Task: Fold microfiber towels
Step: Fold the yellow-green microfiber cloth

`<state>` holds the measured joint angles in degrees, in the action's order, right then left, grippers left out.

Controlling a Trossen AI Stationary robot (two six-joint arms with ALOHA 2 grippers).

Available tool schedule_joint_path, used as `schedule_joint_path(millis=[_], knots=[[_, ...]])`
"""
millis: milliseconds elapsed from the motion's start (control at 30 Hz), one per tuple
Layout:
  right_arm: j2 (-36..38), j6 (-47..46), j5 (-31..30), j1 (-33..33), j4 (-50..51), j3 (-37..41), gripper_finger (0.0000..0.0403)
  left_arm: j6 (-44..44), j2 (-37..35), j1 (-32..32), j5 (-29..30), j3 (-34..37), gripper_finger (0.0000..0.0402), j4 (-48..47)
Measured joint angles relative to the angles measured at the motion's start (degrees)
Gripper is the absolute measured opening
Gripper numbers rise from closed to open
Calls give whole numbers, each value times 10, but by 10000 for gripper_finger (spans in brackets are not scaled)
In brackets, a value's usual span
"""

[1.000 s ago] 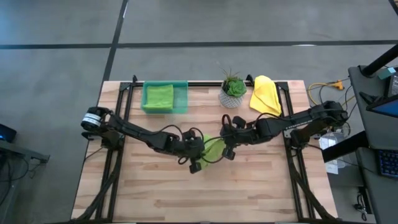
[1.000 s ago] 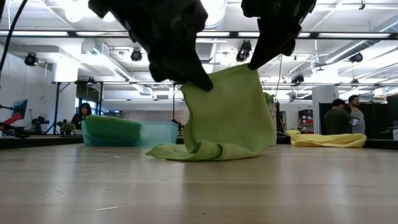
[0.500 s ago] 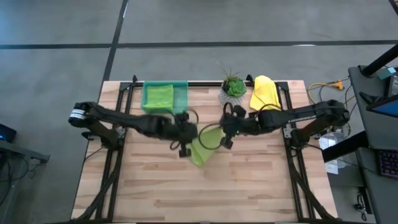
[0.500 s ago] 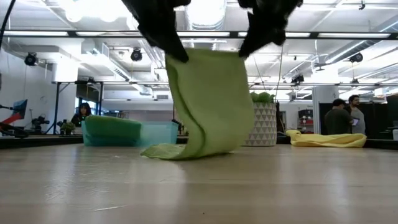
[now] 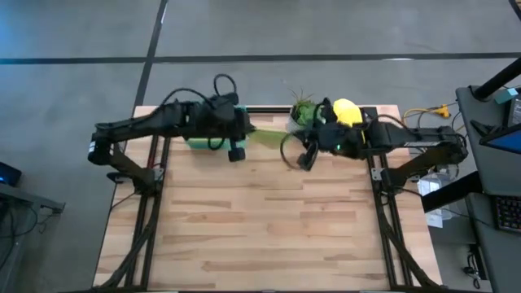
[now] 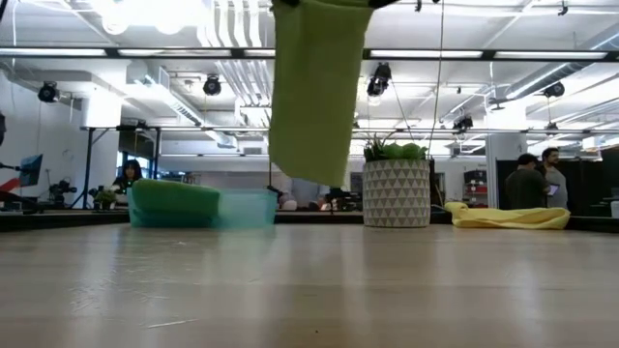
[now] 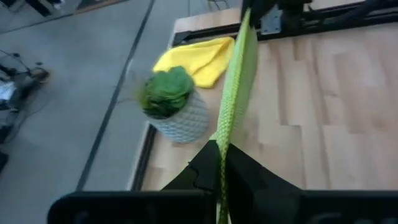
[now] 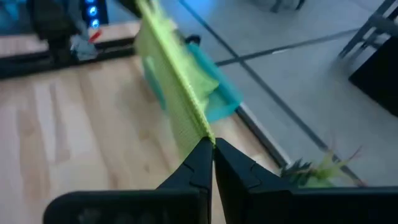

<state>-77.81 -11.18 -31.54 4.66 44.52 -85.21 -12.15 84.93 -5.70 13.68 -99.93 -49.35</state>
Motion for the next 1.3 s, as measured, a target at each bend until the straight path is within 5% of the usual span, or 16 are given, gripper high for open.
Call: schedule_joint_path(millis=[233,467,733,1000,1300], knots=[[-8,-130,-1,100,-32,126,9,136,66,104,-37,84,0,7],[-33,-332,7,234,-168,272,9,251,144,227,-101,202,0,153],[-112,-487,20,350,-211,282,9,338,176,279,-149,243,0,306],[-196,-472,46,365,-202,217,9,358,199,282,-168,244,0,324],[-162,-409,47,297,-188,235,9,326,180,271,-161,247,0,244]])
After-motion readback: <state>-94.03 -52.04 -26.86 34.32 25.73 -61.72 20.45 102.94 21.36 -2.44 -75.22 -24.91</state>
